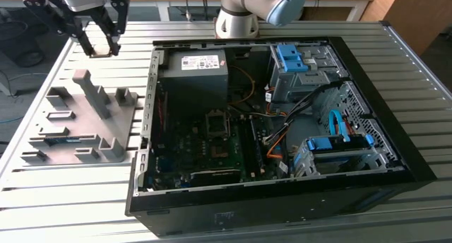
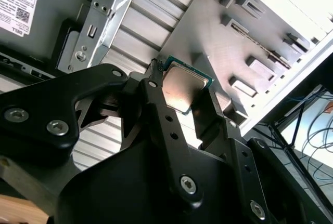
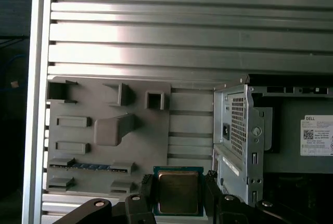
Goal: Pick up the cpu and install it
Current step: 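Pick up the cpu and move it towards the insertion slot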
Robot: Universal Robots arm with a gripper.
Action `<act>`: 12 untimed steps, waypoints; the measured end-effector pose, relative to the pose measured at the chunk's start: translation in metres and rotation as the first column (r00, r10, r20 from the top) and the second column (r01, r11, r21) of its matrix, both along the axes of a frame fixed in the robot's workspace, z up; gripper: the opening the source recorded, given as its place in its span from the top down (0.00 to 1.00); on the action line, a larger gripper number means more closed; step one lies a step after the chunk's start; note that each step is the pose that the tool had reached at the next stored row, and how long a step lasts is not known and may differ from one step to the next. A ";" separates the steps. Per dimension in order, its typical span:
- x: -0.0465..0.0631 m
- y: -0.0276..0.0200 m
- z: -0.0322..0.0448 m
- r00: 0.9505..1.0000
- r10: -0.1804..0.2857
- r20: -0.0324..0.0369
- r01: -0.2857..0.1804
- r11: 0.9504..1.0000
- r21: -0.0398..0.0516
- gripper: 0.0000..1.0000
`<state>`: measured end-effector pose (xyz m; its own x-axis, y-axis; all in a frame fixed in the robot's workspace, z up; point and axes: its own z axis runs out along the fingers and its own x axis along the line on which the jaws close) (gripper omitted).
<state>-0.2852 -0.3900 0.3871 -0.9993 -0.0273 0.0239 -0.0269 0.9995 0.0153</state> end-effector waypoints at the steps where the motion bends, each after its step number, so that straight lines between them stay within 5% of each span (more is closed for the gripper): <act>1: 0.002 0.0000 0.0000 1.000 0.000 0.000 0.000 1.000 0.000 0.53; 12: 0.024 0.0000 0.0000 1.000 0.000 -0.001 0.000 1.000 0.000 0.53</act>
<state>-0.2613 -0.3900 0.3871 -0.9993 -0.0273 0.0247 -0.0269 0.9995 0.0152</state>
